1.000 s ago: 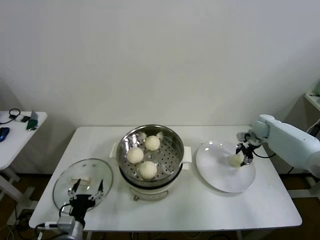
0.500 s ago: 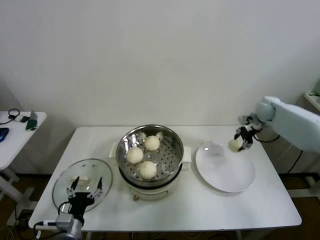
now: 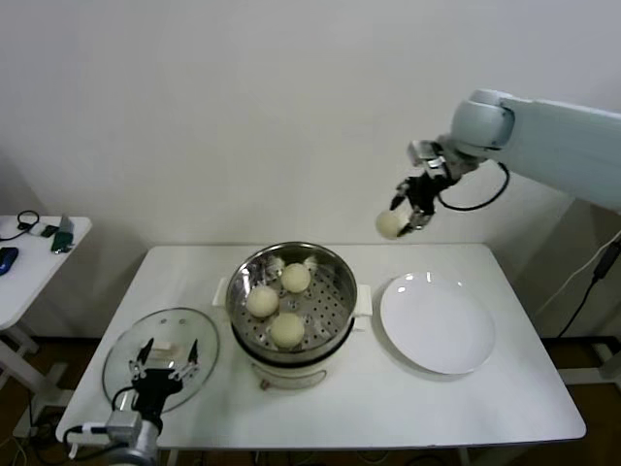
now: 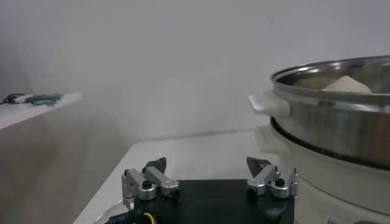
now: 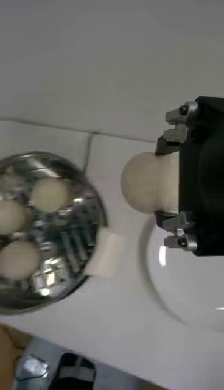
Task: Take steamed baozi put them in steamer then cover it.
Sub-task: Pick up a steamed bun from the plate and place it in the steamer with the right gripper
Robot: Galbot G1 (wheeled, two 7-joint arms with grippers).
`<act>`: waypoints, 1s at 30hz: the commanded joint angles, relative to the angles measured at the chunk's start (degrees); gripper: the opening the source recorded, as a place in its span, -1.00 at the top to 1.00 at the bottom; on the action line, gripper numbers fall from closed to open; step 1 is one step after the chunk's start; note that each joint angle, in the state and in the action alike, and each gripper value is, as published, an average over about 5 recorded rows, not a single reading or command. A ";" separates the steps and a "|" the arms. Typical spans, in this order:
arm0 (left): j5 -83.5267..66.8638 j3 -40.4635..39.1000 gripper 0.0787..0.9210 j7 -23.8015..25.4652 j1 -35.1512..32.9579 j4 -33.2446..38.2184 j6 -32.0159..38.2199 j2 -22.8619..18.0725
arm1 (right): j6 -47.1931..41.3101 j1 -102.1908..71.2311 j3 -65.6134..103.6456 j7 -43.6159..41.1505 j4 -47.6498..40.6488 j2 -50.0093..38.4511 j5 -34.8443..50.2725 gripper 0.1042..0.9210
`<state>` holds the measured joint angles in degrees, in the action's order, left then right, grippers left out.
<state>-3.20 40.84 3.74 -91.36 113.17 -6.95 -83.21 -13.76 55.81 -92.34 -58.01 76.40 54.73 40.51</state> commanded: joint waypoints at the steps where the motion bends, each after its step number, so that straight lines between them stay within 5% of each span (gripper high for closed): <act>1: -0.52 0.18 -0.77 -0.02 0.11 -0.05 -0.03 0.24 | -11.26 1.14 -0.43 8.40 16.42 7.23 9.65 -0.28; 16: -1.19 0.62 -0.77 -0.12 -0.19 -0.03 0.24 0.53 | -12.71 -14.00 -0.89 13.01 7.92 13.59 -4.02 -0.28; 30: -1.78 0.85 -0.77 -0.25 -0.35 -0.02 0.52 0.73 | -12.20 -17.23 0.63 13.63 3.60 15.74 -6.01 -0.28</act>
<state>-4.91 41.68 3.52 -91.62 113.22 -6.49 -82.51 -25.56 41.70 -92.36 -45.37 82.02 68.81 36.58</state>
